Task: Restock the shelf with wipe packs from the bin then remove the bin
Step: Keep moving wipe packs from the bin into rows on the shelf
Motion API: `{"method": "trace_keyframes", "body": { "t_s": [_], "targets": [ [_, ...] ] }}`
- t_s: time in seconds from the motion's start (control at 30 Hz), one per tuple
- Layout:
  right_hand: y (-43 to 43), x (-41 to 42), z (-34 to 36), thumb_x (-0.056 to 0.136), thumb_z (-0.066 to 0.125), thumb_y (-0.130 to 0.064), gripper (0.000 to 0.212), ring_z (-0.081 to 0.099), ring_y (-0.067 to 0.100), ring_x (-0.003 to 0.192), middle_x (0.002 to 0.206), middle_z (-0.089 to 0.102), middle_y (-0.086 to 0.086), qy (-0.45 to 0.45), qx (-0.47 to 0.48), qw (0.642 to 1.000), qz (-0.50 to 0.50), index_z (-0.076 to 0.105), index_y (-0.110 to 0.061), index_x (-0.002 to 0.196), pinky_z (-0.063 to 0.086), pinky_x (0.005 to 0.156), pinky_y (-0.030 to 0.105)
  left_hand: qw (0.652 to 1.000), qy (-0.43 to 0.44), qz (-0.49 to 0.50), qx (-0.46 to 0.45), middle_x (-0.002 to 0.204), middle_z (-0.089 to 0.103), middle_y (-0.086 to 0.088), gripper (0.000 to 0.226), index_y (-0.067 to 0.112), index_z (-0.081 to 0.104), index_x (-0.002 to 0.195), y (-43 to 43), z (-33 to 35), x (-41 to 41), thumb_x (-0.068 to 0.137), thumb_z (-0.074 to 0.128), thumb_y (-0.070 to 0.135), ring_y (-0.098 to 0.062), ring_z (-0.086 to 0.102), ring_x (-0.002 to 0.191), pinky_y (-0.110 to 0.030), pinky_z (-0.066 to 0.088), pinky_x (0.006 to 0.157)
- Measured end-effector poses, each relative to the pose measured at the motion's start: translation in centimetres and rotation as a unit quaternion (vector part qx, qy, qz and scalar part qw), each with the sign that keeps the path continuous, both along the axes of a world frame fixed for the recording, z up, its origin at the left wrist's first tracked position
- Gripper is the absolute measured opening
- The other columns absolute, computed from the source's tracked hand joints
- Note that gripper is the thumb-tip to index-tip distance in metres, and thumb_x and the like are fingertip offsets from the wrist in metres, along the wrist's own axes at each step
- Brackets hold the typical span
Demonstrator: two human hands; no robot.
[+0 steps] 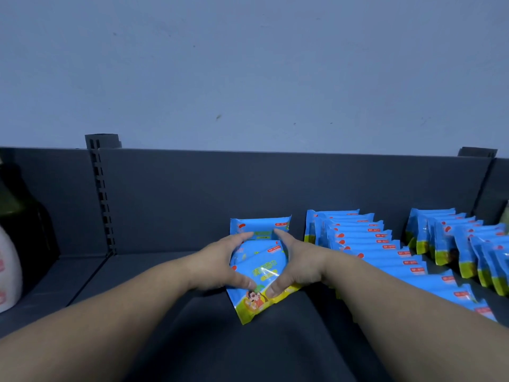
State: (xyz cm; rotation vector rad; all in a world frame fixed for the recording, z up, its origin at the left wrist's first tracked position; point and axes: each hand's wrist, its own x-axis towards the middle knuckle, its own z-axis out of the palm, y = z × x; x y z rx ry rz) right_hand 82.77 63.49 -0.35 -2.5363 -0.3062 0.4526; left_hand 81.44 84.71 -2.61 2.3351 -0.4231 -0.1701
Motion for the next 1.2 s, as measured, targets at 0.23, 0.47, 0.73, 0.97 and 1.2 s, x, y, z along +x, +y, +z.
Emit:
{"method": "trace_keyframes", "body": {
  "t_s": [0.23, 0.47, 0.73, 0.97, 1.2],
  "targets": [
    [-0.3, -0.3, -0.3, 0.052, 0.093, -0.032, 0.144, 0.043, 0.015, 0.129, 0.146, 0.039, -0.008, -0.037, 0.043, 0.998, 0.017, -0.015, -0.046, 0.147, 0.039, 0.109, 0.034, 0.998, -0.068, -0.006, -0.008, 0.151, 0.025, 0.014, 0.106, 0.041, 0.026, 0.145, 0.0, -0.3, -0.5, 0.058, 0.087, 0.038, -0.001, 0.035, 0.133, -0.022, 0.034, 0.110],
    [-0.5, -0.3, -0.2, 0.055, 0.093, -0.025, 0.146, 0.046, 0.014, 0.124, 0.141, 0.040, -0.007, -0.083, 0.084, 0.993, 0.018, -0.018, -0.046, 0.147, 0.043, 0.105, 0.034, 0.986, -0.166, -0.011, 0.025, 0.152, 0.012, 0.021, 0.095, 0.044, 0.027, 0.143, -0.5, 0.7, -1.1, 0.069, 0.084, 0.028, 0.009, 0.025, 0.129, 0.003, 0.029, 0.090],
    [0.6, 0.5, 0.1, 0.054, 0.093, -0.028, 0.139, 0.041, 0.016, 0.129, 0.145, 0.034, -0.006, -0.151, 0.075, 0.986, -0.008, -0.006, -0.042, 0.150, 0.040, 0.107, 0.034, 0.980, -0.196, 0.010, 0.037, 0.149, 0.013, 0.021, 0.095, 0.041, 0.024, 0.146, -0.1, 0.7, -0.1, 0.072, 0.082, 0.032, 0.004, 0.030, 0.127, -0.007, 0.029, 0.095],
    [0.5, 0.0, 0.2, 0.053, 0.090, -0.045, 0.099, 0.048, 0.017, 0.111, 0.124, 0.042, 0.000, -0.156, -0.021, 0.984, -0.085, 0.034, -0.023, 0.131, 0.043, 0.093, 0.030, 0.980, -0.188, 0.046, 0.053, 0.144, 0.028, 0.013, 0.098, 0.029, 0.022, 0.149, -0.3, 0.2, 0.9, 0.071, 0.080, 0.042, -0.003, 0.038, 0.123, -0.014, 0.034, 0.101],
    [2.0, -0.1, -0.5, 0.060, 0.089, -0.040, 0.093, 0.050, 0.018, 0.111, 0.125, 0.040, 0.003, -0.189, 0.007, 0.974, -0.126, 0.031, -0.016, 0.128, 0.044, 0.090, 0.029, 0.979, -0.189, 0.051, 0.052, 0.130, 0.025, 0.018, 0.100, 0.030, 0.030, 0.145, -0.6, 0.4, 1.2, 0.063, 0.087, 0.036, -0.001, 0.038, 0.118, -0.011, 0.033, 0.096]
  ]
}}
